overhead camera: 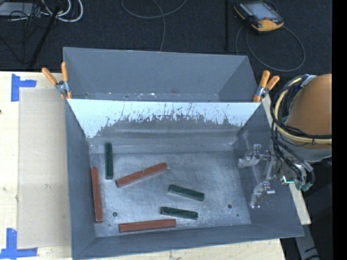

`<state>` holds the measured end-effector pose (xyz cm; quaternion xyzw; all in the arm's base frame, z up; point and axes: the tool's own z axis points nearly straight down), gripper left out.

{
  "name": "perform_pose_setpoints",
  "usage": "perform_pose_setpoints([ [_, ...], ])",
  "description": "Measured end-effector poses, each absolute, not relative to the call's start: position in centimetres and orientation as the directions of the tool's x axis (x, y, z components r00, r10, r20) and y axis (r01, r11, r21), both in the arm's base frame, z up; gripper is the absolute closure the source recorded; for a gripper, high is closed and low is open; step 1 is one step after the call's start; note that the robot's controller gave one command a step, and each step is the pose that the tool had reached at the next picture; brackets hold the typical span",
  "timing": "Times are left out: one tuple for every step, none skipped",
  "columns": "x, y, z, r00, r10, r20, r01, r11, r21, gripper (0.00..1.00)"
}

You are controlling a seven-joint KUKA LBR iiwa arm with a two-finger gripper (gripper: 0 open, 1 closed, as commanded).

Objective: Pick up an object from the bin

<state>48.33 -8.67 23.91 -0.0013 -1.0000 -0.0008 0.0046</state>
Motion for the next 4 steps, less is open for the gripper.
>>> perform_pose_setpoints([
  [48.5,-8.6,24.3,-1.0,-0.001,0.002,-0.001,1.0,0.0,0.0],
  [52.8,-6.4,19.7,-0.998,-0.056,-0.007,-0.056,0.998,-0.002,0.0],
  [51.3,-2.5,13.6,-0.998,-0.056,-0.004,-0.056,0.998,0.0,0.0],
  [53.2,-5.5,7.5,-0.995,0.101,-0.014,0.101,0.995,0.001,1.0],
])
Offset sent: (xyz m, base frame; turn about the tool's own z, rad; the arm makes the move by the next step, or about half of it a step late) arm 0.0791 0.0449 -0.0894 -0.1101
